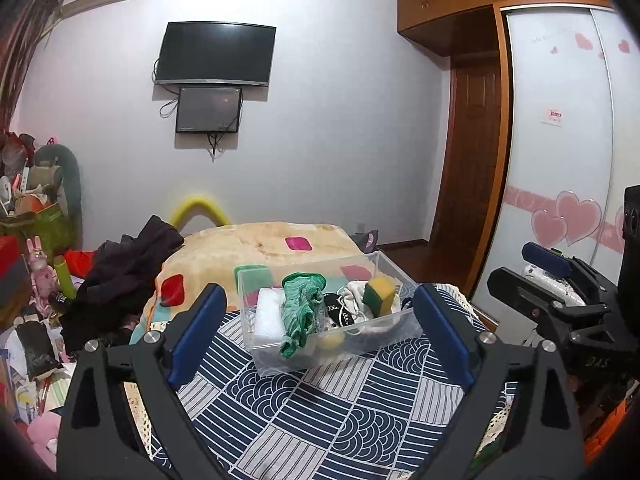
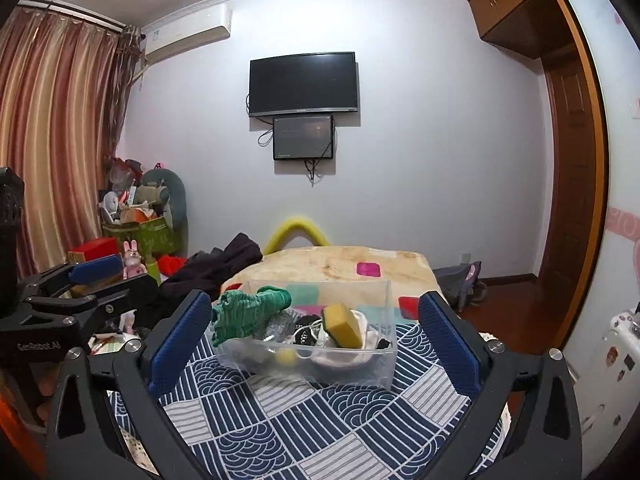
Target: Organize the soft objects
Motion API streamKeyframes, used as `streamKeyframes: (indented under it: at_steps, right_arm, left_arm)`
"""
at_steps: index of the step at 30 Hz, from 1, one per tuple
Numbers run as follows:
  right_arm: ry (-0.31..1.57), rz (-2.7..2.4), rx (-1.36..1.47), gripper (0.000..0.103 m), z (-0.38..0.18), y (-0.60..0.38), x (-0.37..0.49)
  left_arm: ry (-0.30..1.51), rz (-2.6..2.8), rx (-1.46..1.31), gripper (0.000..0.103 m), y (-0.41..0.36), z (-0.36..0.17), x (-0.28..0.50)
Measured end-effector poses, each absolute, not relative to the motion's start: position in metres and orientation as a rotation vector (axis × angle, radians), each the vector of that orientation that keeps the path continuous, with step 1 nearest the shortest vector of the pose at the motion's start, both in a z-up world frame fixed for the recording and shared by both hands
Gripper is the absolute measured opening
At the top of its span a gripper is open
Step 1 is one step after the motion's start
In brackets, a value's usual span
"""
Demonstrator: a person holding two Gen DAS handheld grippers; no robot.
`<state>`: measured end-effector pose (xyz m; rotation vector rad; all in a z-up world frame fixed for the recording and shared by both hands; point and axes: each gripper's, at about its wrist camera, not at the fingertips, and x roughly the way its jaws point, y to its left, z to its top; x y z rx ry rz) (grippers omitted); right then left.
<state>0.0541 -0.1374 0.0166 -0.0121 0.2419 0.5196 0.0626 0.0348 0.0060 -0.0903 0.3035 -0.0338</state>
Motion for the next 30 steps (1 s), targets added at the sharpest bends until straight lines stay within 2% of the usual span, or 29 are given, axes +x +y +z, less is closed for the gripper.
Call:
streamKeyframes:
  at_steps: [30]
  right_arm:
    - [0.229,0.508,0.007,0.103,0.0208,-0.1411,0.0484]
  left_arm:
    - [0.294,-0.033,-0.076,0.1,0.0299,0.0065,0.0575]
